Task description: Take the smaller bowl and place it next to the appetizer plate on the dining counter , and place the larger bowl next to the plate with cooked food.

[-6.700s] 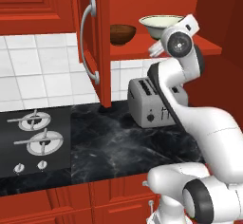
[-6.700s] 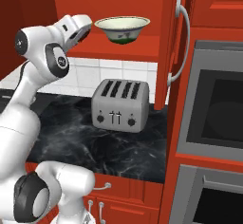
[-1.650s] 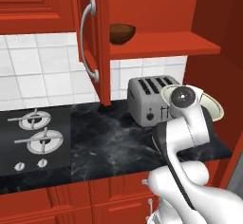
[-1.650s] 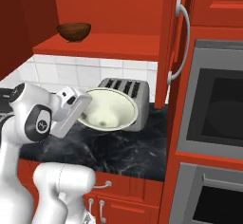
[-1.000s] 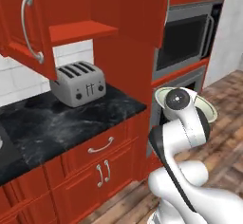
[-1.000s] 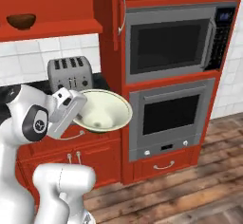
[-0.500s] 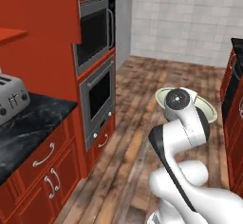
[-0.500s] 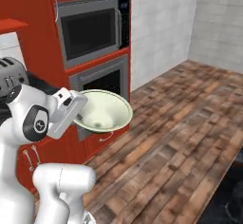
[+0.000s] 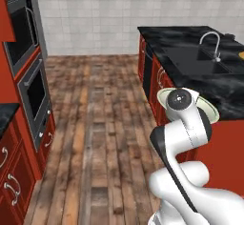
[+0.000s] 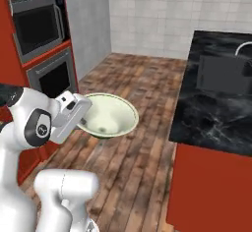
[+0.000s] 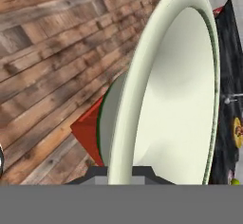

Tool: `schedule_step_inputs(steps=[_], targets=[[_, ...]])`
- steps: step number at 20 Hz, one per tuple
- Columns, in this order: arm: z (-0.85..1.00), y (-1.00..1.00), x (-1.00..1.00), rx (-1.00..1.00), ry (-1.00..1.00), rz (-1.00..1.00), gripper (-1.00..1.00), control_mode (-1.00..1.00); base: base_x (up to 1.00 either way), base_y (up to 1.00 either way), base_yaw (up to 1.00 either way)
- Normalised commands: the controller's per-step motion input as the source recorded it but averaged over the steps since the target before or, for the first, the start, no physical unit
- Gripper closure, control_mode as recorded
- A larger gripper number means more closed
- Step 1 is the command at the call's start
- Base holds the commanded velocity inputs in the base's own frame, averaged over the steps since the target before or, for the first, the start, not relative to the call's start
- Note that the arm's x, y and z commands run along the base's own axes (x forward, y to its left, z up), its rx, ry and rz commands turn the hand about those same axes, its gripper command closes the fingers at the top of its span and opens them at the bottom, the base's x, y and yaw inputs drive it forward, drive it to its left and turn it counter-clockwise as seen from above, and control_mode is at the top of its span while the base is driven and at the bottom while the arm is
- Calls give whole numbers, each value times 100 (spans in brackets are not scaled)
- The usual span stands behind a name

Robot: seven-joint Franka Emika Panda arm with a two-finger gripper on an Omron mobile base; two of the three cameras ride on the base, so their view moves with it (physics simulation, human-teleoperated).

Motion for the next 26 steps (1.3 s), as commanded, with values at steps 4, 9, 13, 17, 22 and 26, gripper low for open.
schedule_step_inputs(steps=[4,9,13,17,22,26], targets=[[0,0,0,0,0,0,100,100,-98,-23,-53],[0,0,0,0,0,0,100,100,-14,-80,2],[0,0,0,0,0,0,100,100,0,-100,29],[0,0,0,0,0,0,100,100,0,-100,32],[0,0,0,0,0,0,100,100,0,-100,26],[0,0,0,0,0,0,100,100,0,-100,17]])
